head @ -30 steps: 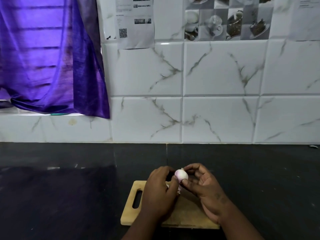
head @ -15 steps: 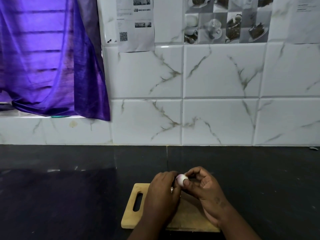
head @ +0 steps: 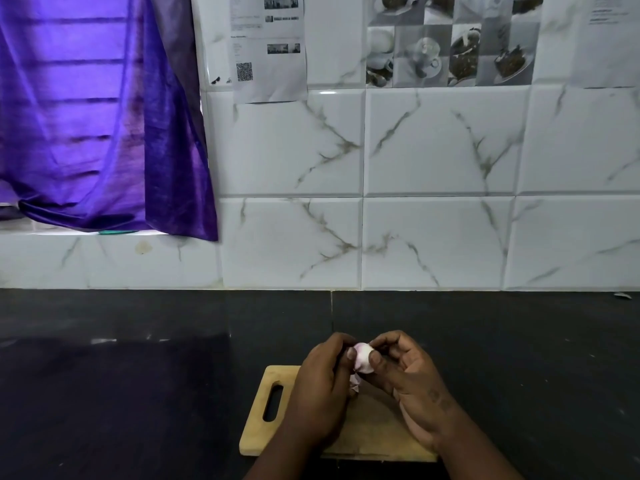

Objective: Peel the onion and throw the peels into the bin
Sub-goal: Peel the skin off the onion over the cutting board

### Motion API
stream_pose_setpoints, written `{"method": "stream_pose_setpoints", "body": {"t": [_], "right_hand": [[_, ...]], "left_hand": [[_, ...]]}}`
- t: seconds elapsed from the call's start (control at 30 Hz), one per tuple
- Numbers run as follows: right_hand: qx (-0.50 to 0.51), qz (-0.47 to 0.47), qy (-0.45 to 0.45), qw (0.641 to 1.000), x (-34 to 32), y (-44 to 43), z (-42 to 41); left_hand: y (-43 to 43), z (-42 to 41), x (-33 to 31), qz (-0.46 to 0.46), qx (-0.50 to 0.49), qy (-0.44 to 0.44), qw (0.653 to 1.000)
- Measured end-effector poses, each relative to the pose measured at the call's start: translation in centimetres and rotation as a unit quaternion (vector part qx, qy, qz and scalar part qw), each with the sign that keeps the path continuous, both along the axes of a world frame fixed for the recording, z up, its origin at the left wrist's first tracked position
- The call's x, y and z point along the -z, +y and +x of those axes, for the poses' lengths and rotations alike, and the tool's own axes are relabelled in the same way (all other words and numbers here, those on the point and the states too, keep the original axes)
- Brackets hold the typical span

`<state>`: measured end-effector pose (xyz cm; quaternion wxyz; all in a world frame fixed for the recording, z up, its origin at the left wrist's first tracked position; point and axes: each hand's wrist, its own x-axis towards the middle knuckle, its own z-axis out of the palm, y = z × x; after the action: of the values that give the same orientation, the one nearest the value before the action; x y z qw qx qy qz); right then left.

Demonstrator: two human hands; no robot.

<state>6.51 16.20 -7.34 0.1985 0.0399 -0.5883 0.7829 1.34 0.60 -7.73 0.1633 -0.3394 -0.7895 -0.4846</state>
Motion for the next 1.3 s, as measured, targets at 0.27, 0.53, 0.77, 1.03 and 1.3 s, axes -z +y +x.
{"method": "stream_pose_setpoints", "body": {"t": [0.27, 0.53, 0.77, 1.03, 1.3], "right_hand": [[-0.01, 0.0, 0.004, 1.0, -0.2, -0.1, 0.2], [-0.042, -0.048, -0.003, 0.998, -0.1, 0.3, -0.2], [-0.042, -0.049, -0.027, 0.998, 0.2, 0.3, -0.5], [-0.051, 0.014, -0.054, 0.997, 0.1, 0.2, -0.1], [-0.062, 0.01, -0.037, 0.997, 0.0, 0.0, 0.0]], "left_hand": [[0.4, 0.0, -0.1, -0.08, -0.042, 0.04, 0.995], [0.1, 0.0, -0.2, -0.048, -0.106, 0.032, 0.993], [0.2, -0.6, 0.2, -0.06, -0.128, 0.08, 0.987], [0.4, -0.5, 0.5, -0.12, -0.092, 0.116, 0.982], [0.2, -0.5, 0.6, -0.107, -0.139, 0.137, 0.975]]}}
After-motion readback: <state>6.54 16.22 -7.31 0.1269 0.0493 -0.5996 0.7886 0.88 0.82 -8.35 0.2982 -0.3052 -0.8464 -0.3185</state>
